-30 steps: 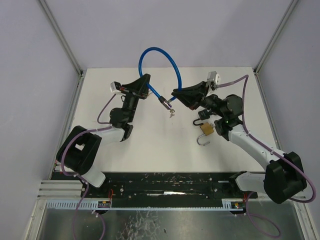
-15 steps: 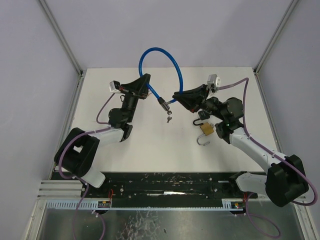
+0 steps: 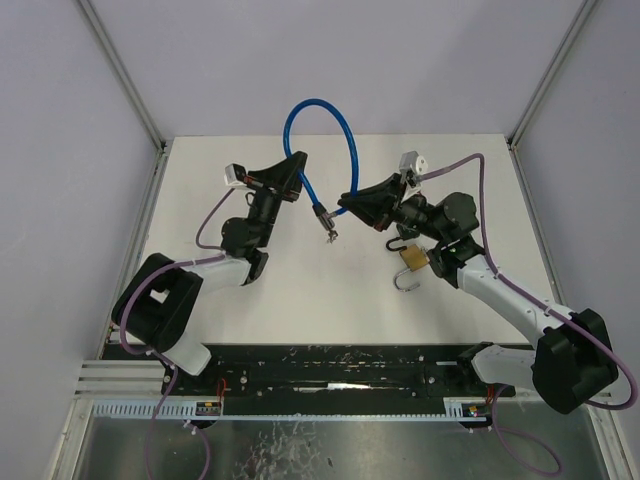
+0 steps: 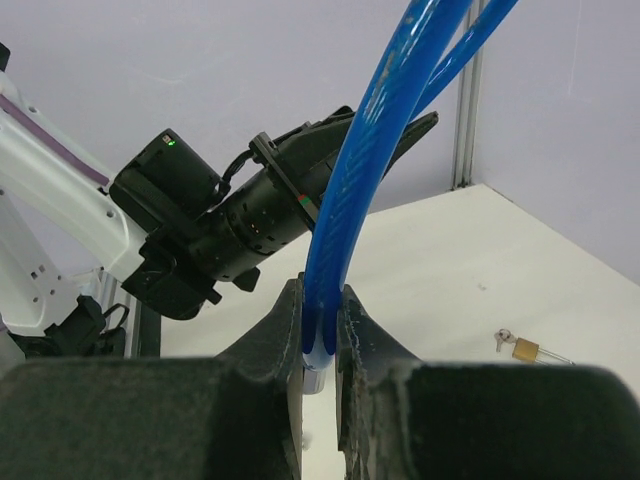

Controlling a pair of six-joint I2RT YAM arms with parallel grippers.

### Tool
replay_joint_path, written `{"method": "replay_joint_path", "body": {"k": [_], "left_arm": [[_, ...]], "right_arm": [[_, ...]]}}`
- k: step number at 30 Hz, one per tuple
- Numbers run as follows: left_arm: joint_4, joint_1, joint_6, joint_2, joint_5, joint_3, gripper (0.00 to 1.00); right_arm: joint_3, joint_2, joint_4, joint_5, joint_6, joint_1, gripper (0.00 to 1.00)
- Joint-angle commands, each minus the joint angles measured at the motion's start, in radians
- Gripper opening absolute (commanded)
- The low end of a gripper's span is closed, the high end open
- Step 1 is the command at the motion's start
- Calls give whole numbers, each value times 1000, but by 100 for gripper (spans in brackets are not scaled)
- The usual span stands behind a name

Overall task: Lock with the key
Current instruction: Lock the lock.

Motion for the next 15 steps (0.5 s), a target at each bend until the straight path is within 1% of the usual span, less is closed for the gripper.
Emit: {"method": "replay_joint_path", "body": {"k": [1,3,6,9,12,15], "left_arm": [[78,6,-34,-37,-60,4,0],[78,6,-33,-37,-58,4,0],[77,6,-30,-22,-37,16,0],[77,-2,-34,4,-17,35,0],[80,-15,-53,27,-5,55,0],[78,-15,-57,18,-5,54,0]], "right_arm": [[-33,-25,-62,-116,-14,7,0],[-40,-26,-32,-105,27,-3,0],[-26,-15,2,-118,45,-4,0],[18,12,18,-129,36,38,0],[61,44,-43,-119,-5,76,0],[62,53,-183,-39,-100,75,0]]}}
